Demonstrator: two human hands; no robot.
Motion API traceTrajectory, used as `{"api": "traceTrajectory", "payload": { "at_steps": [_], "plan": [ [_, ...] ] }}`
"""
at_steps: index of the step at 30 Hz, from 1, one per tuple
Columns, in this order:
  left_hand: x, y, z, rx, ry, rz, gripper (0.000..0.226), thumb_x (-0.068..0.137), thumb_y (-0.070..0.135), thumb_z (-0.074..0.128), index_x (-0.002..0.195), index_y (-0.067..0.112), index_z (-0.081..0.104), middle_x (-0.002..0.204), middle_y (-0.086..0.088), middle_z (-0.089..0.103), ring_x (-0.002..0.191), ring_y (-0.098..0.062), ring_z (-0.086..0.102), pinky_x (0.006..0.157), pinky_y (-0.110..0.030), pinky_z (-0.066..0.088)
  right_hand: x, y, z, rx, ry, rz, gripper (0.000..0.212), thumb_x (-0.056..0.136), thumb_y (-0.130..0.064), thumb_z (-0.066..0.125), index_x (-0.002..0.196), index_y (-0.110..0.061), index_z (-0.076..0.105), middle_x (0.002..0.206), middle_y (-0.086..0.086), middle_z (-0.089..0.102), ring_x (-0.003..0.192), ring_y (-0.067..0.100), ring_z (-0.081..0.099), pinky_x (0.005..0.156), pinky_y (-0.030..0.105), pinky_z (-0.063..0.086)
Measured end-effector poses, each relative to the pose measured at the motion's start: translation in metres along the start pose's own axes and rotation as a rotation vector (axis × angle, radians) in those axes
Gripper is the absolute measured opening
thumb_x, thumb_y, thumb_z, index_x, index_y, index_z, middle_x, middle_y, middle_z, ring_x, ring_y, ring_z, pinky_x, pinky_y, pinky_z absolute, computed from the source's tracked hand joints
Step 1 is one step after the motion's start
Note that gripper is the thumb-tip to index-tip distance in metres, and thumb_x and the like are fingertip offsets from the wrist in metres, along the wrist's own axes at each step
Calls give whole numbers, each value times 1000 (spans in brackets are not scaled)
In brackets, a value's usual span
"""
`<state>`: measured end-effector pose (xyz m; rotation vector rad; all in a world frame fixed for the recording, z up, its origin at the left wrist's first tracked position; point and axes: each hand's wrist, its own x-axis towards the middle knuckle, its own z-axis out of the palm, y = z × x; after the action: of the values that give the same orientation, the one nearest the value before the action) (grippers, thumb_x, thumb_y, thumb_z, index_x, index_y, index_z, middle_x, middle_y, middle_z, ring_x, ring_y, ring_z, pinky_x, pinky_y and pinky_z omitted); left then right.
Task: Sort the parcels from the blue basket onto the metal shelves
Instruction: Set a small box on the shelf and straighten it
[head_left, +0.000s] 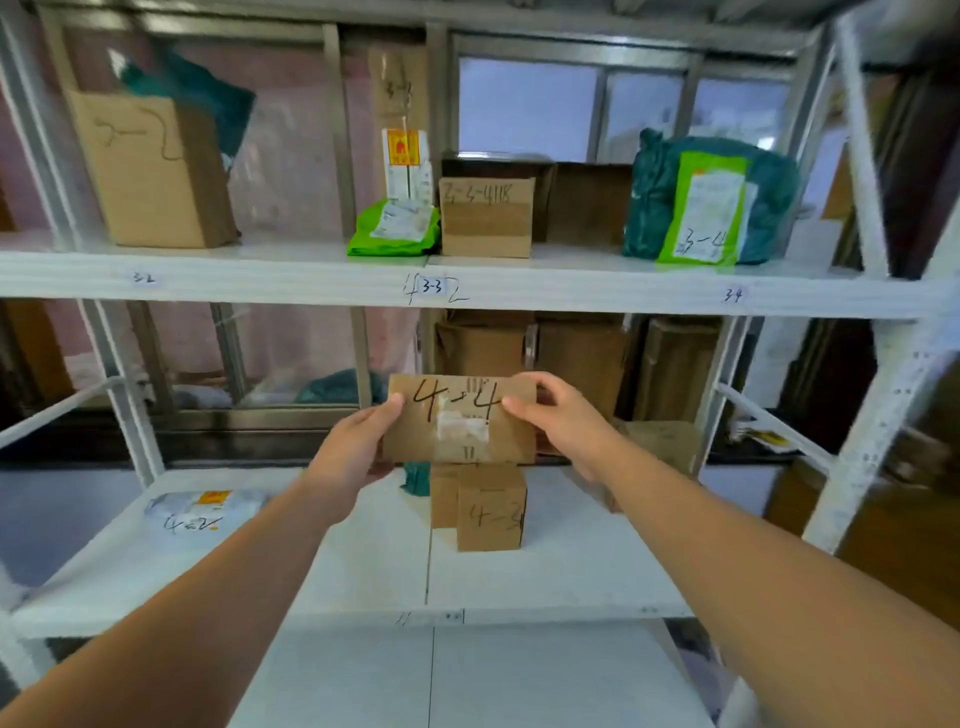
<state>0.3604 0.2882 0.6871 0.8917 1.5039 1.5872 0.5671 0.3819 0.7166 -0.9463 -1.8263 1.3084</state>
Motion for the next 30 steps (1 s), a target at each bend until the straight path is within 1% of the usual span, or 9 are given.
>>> {"api": "traceTrajectory", "payload": {
  "at_steps": [3, 6, 9, 13, 16, 19, 22, 26, 30],
  "plan": [
    [-1, 35, 14, 30, -6, 56, 26, 92, 44, 55, 105, 23, 61, 110, -2, 63, 103, -20, 57, 92, -39, 48, -1, -31, -17, 8, 55, -64, 17, 90, -28, 64, 102, -36, 55, 111, -9, 60, 105, 15, 57, 94, 43, 49],
    [3, 69, 16, 101, -2, 118, 30, 90, 49, 55, 102, 22, 62, 105, -2, 64, 101, -22, 57, 89, -37, 49, 1, -57, -28, 15, 94, -105, 17, 91, -29, 63, 101, -38, 54, 108, -10, 61, 97, 9, 57, 85, 36, 50],
    [5, 99, 16, 115, -18, 186, 32, 92, 47, 54, 106, 19, 61, 96, 2, 62, 95, -20, 56, 89, -38, 47, 7, -80, -32, 7, 125, -134, 17, 92, -29, 61, 104, -37, 53, 107, -11, 61, 96, 8, 58, 81, 33, 50],
    [10, 124, 10, 156, -63, 237, 26, 93, 49, 49, 98, 26, 60, 100, 6, 64, 101, -18, 57, 98, -39, 45, 16, -109, -32, -41, 118, -150, 21, 93, -30, 60, 113, -33, 54, 109, -9, 62, 102, 14, 59, 91, 39, 51],
    [20, 134, 2, 217, -76, 250, 29, 92, 53, 48, 99, 28, 60, 108, 1, 65, 105, -20, 59, 99, -43, 46, 22, -119, -32, -78, 92, -150, 27, 93, -30, 59, 119, -29, 54, 112, -6, 63, 104, 15, 60, 87, 36, 52],
    [31, 131, -5, 255, -157, 216, 34, 93, 49, 51, 118, 27, 55, 115, -2, 63, 107, -24, 60, 99, -46, 46, 25, -116, -33, -84, 41, -102, 28, 93, -27, 61, 120, -28, 56, 111, -2, 64, 101, 14, 61, 79, 31, 52],
    [39, 115, -10, 285, -226, 196, 38, 91, 41, 58, 126, 28, 50, 117, -1, 61, 105, -24, 61, 98, -46, 48, 29, -103, -33, -39, 6, -17, 29, 92, -22, 61, 120, -26, 56, 109, -1, 64, 97, 14, 62, 72, 28, 50],
    [47, 81, -8, 362, -316, 133, 32, 89, 34, 62, 119, 31, 52, 115, 3, 61, 103, -17, 59, 88, -35, 49, 35, -69, -30, -19, -103, 139, 35, 90, -13, 64, 122, -24, 55, 117, 6, 62, 105, 22, 61, 79, 36, 53],
    [63, 42, -5, 433, -367, 14, 26, 88, 29, 64, 114, 31, 58, 117, 2, 62, 111, -20, 58, 103, -45, 42, 37, -35, -26, -92, -132, 230, 40, 89, -8, 64, 126, -19, 53, 115, 6, 62, 103, 20, 62, 80, 33, 53]
  ]
}}
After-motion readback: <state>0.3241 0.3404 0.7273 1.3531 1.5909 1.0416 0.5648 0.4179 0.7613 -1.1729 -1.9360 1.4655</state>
